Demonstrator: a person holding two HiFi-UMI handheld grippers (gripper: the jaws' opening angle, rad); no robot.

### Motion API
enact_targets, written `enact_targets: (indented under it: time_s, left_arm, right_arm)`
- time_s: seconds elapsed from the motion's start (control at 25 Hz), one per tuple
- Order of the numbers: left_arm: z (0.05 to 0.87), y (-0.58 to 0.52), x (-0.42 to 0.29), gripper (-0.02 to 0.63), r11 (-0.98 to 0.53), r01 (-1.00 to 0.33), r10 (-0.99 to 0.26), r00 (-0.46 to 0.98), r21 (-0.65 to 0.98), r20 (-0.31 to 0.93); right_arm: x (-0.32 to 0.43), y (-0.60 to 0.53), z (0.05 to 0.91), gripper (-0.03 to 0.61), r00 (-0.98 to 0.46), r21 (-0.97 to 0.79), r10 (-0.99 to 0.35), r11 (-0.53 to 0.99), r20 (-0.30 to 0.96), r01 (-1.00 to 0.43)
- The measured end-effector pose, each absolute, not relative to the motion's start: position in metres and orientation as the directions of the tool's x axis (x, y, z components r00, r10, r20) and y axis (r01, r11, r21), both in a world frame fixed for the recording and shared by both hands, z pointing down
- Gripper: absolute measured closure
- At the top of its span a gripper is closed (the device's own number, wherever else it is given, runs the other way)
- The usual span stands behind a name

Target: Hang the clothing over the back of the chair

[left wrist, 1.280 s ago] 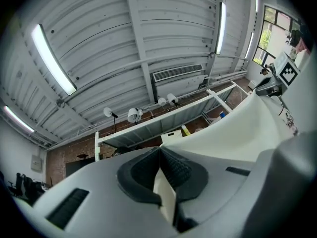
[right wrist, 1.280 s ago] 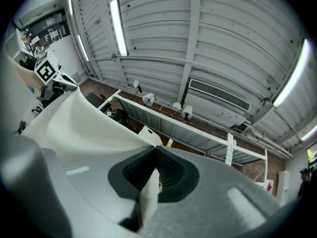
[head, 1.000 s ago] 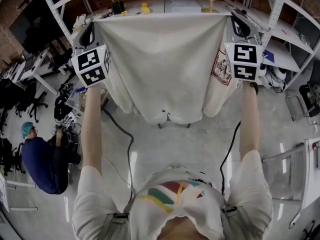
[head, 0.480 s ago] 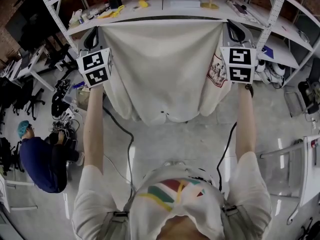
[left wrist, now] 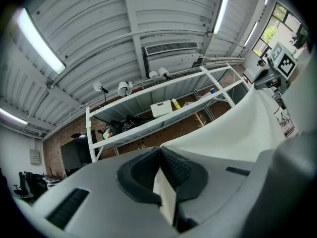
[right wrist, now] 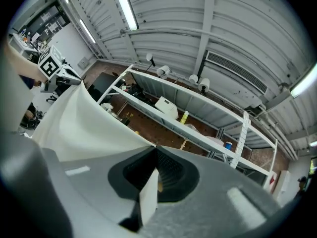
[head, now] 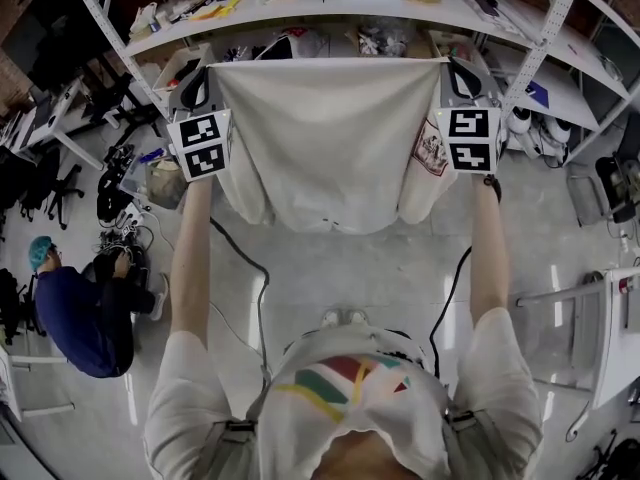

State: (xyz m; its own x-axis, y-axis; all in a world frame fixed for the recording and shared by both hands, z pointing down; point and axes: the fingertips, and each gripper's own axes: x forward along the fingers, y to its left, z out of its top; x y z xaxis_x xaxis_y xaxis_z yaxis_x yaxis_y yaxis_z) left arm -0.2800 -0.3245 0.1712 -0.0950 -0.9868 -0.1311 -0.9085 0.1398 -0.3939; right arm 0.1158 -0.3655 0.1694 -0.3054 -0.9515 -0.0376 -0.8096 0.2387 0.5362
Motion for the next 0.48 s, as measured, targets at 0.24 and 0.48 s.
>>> enact_targets:
  time_s: [0.24, 0.48]
  left_arm:
    - [0.215, -0.330, -0.284, 0.597, 0.118, -0.915, -0.993, -0.103, -0.385, -0.058]
    - [0.258, -0.332, -0.288, 0.597, 0.100, -0.927, -0.994, -0.112, -0.362, 0.012]
  right_arm:
    - [0.112, -0.372, 0.211, 0.572, -0.307, 0.560, -0.951, 0.278, 0.043, -0.780]
    - [0.107, -0.375, 0.246, 0.572, -0.308, 0.559, -0.945, 0.315, 0.109, -0.767]
